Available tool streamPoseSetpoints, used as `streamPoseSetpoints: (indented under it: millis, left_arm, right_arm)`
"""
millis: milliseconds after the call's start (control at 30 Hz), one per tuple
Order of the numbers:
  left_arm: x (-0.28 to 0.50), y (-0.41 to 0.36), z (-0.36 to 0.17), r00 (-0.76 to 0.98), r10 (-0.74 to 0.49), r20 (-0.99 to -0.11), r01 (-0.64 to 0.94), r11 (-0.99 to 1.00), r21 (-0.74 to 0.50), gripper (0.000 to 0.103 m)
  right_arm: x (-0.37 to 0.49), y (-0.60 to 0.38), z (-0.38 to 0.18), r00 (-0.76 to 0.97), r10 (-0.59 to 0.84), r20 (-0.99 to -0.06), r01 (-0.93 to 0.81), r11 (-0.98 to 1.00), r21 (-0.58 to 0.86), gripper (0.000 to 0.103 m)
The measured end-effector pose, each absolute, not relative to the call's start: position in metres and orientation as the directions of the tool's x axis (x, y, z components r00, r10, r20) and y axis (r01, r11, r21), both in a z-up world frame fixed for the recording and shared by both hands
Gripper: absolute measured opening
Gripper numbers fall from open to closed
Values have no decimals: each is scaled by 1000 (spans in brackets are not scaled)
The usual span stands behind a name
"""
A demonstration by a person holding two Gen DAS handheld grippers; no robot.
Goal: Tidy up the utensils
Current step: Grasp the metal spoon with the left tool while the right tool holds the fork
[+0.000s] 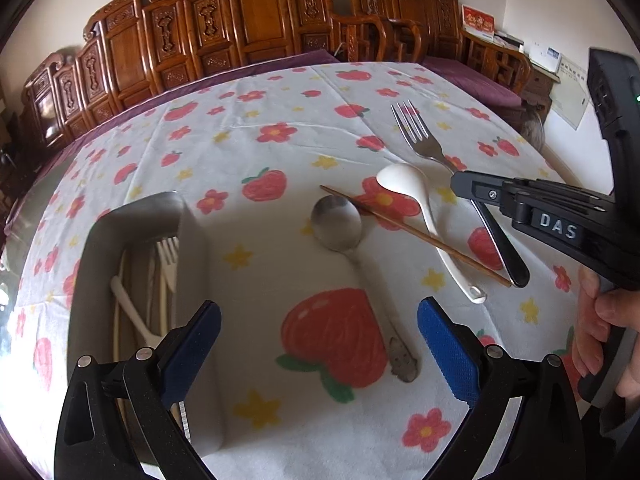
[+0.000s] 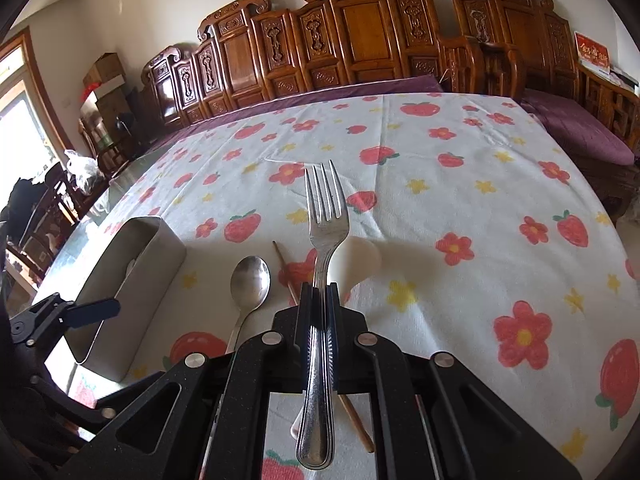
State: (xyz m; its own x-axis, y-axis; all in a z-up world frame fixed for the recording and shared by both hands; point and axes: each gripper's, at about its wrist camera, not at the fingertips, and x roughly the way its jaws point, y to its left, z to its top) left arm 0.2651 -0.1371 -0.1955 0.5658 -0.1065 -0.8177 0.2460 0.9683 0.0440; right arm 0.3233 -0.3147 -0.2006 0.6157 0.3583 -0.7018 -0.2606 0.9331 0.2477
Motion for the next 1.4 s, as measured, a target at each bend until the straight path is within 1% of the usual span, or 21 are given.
streamPoseSetpoints:
  millis: [67, 100, 233, 367, 433, 500, 533, 567, 667, 733, 767, 900, 967, 1033, 1400]
  left_arm:
    - [269, -145, -202, 555, -107, -825, 252, 967, 44, 94]
    - [271, -148, -204, 551, -106, -827, 255, 966, 46, 90]
    - [280, -160, -216, 520, -107, -848, 266, 963, 41, 77]
    - [288, -167, -225, 503, -106, -858, 282, 958, 48, 59]
    - [293, -168, -228, 490, -115, -864, 284, 958, 33, 51]
    - [297, -168, -231, 477, -122, -870, 281, 960, 20, 39]
    - [299, -168, -233, 470, -126, -874, 279, 960, 12, 37]
    - [300, -169, -236, 462, -129, -878, 278, 961, 5, 31]
    - [299, -170, -239, 466, -129, -875, 280, 960, 7, 21]
    - [300, -170, -239, 463, -126, -877, 276, 961, 8, 17]
    - [300, -170, -238, 460, -128, -879, 278, 961, 6, 11]
    - [299, -168, -237, 452, -112, -885, 280, 960, 22, 7]
    - [299, -163, -236, 439, -127, -889, 273, 962, -2, 6]
    - [298, -158, -236, 427, -148, -892, 266, 964, -32, 6]
    - [282, -140, -218, 467, -140, -873, 265, 964, -13, 6]
  right_arm:
    - [323, -319, -201, 618, 356, -701, -259, 934, 246, 8]
    - [324, -321, -201, 618, 356, -701, -253, 934, 251, 8]
    - [326, -329, -204, 616, 360, -701, -234, 933, 274, 8]
    - [325, -329, -202, 621, 366, -693, -237, 931, 279, 8]
    - [325, -329, -202, 621, 367, -692, -237, 930, 280, 9]
    - [326, -330, -202, 620, 367, -694, -237, 930, 280, 9]
    - [326, -330, -201, 620, 368, -693, -236, 930, 283, 9]
    - [325, -329, -202, 622, 368, -692, -238, 930, 281, 9]
    - [325, -328, -202, 622, 372, -689, -241, 928, 284, 9]
    - [325, -327, -202, 620, 374, -690, -245, 927, 283, 9]
    - [324, -326, -202, 619, 375, -690, -247, 927, 282, 9]
    - [324, -325, -201, 617, 377, -690, -251, 926, 282, 9]
    - [324, -324, -200, 616, 380, -690, -255, 925, 282, 9]
    - [324, -320, -200, 614, 383, -690, -262, 924, 279, 9]
    - [323, -306, -200, 602, 376, -704, -284, 925, 251, 9]
